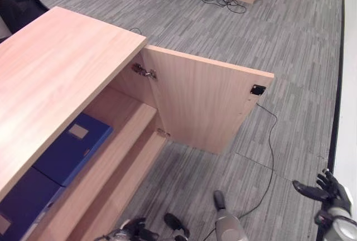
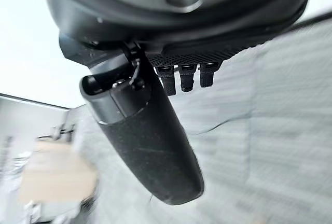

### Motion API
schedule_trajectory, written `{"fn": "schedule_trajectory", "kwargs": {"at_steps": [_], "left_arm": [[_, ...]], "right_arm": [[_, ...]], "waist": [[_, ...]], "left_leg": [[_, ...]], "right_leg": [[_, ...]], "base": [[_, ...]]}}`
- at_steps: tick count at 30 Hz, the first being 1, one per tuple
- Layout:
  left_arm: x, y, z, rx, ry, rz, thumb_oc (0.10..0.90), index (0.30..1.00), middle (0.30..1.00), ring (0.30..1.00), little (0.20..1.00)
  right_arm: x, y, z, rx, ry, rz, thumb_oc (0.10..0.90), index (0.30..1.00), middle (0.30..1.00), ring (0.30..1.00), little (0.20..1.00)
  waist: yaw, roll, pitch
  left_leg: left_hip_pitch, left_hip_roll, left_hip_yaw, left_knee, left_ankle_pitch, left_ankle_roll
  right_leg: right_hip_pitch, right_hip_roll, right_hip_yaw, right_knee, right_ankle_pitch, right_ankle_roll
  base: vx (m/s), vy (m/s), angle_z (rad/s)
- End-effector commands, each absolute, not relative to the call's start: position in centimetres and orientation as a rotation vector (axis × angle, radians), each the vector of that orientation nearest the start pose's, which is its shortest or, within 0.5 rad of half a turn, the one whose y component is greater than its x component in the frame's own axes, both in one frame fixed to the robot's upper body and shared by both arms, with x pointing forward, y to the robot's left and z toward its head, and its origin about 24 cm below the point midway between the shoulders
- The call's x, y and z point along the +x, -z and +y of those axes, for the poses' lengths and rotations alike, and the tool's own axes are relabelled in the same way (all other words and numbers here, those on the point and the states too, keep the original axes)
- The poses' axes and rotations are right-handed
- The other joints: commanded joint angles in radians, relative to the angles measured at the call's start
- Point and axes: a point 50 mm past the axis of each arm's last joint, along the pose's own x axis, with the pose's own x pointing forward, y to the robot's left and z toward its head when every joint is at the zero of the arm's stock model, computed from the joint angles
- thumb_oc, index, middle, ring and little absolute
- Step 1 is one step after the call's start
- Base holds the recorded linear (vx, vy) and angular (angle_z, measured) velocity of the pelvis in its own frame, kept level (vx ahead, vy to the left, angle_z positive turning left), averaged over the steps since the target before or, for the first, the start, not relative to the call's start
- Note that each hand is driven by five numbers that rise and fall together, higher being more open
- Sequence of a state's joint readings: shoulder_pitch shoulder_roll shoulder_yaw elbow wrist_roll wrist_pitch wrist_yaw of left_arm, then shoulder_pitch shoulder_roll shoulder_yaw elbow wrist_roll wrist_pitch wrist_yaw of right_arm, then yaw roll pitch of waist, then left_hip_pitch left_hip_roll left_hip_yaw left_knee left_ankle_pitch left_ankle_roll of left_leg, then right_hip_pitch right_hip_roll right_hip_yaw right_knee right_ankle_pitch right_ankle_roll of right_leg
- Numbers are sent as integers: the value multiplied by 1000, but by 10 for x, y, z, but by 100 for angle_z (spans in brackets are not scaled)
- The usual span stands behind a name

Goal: Put the empty folder in the office cabinet

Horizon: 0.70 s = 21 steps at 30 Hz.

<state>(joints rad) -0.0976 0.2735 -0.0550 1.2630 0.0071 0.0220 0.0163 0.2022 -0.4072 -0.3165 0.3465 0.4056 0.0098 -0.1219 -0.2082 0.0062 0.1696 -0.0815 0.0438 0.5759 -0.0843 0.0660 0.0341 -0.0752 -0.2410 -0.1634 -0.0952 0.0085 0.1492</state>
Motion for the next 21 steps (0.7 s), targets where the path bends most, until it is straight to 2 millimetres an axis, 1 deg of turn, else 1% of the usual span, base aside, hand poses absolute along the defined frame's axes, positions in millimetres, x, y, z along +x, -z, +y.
{"fn": "schedule_trajectory", "kwargs": {"at_steps": [1,2,3,6,9,10,11,12,13,14,15,17,18,19,20,21], "left_arm": [[67,157,273,289,-212,1336,800,900,900,900,900],[63,158,271,276,-214,1343,800,900,900,900,900],[63,158,270,272,-212,1341,800,900,900,900,900],[63,159,265,285,-177,1337,800,900,900,900,900],[70,159,261,308,-133,1312,800,900,900,900,900],[70,159,260,306,-133,1312,800,900,900,900,900],[74,159,259,308,-123,1300,800,900,900,900,900],[74,159,259,308,-123,1300,800,900,900,900,900],[76,158,259,318,-111,1291,800,900,900,900,900],[75,158,258,322,-106,1293,800,900,900,900,900],[69,159,260,327,-105,1311,800,900,900,900,900],[58,160,264,334,-115,1342,800,900,900,900,900],[48,160,268,336,-127,1375,800,900,900,900,900],[42,160,270,338,-132,1394,800,900,900,900,900],[42,160,270,337,-132,1394,800,900,900,900,900],[30,160,274,339,-142,1432,800,900,900,900,900]], "right_arm": [[189,-45,-365,-158,615,113,800,900,900,900,900],[201,-55,-360,-191,565,82,800,900,900,900,900],[209,-63,-356,-234,522,64,800,900,900,900,900],[226,-81,-354,-292,468,16,800,900,900,900,900],[240,-99,-353,-347,427,-28,800,900,900,900,900],[241,-100,-353,-347,426,-29,800,900,900,900,900],[245,-106,-354,-365,414,-42,800,900,900,900,900],[245,-106,-354,-365,414,-42,800,900,900,900,900],[252,-116,-353,-393,397,-64,800,900,900,900,900],[258,-124,-352,-413,381,-83,800,900,900,900,900],[266,-135,-353,-436,368,-105,800,900,900,900,900],[273,-149,-350,-466,338,-140,800,900,900,900,900],[277,-159,-346,-485,308,-166,800,900,900,900,900],[280,-164,-341,-496,275,-182,800,900,900,900,900],[280,-164,-341,-496,274,-182,800,900,900,900,900],[284,-174,-324,-514,172,-224,800,900,900,900,900]], "waist": [[26,-34,-81],[41,-38,-86],[51,-42,-88],[72,-45,-89],[92,-43,-87],[91,-42,-87],[98,-41,-86],[98,-41,-86],[113,-40,-85],[119,-39,-84],[131,-37,-85],[146,-35,-85],[154,-35,-86],[159,-34,-87],[157,-34,-87],[167,-33,-87]], "left_leg": [[104,42,-105,2,-116,-59],[111,54,-108,3,-110,-69],[112,62,-112,4,-103,-76],[113,81,-122,2,-89,-90],[106,95,-137,0,-76,-104],[106,96,-137,0,-75,-104],[103,100,-142,-1,-70,-110],[103,100,-143,-1,-70,-110],[97,106,-150,-2,-62,-116],[94,111,-155,-3,-58,-119],[90,116,-160,-3,-51,-125],[88,122,-165,-3,-45,-131],[87,125,-169,-3,-42,-135],[86,126,-171,-3,-39,-137],[86,127,-171,-3,-39,-138],[84,129,-172,-3,-34,-142]], "right_leg": [[-59,103,44,84,17,9],[-43,115,36,74,11,6],[-35,124,32,69,6,2],[-15,142,18,50,-4,-5],[2,158,4,34,-15,-14],[3,159,3,33,-15,-14],[8,165,-1,27,-18,-16],[8,165,-1,27,-18,-16],[14,173,-9,16,-23,-19],[17,178,-13,12,-26,-21],[22,183,-19,9,-33,-25],[26,188,-26,8,-40,-27],[30,192,-29,8,-45,-30],[31,194,-31,8,-47,-30],[31,194,-31,8,-48,-30],[35,198,-35,8,-53,-33]], "base": [[169,-296,60],[90,-259,42],[68,-239,18],[31,-150,4],[3,-105,7],[-3,-73,14],[1,-38,13],[-6,-89,12],[-11,-81,10],[-11,-124,21],[-3,-90,25],[4,-74,17],[6,-56,5],[5,-35,13],[-1,-28,17],[-3,-18,16]]}}
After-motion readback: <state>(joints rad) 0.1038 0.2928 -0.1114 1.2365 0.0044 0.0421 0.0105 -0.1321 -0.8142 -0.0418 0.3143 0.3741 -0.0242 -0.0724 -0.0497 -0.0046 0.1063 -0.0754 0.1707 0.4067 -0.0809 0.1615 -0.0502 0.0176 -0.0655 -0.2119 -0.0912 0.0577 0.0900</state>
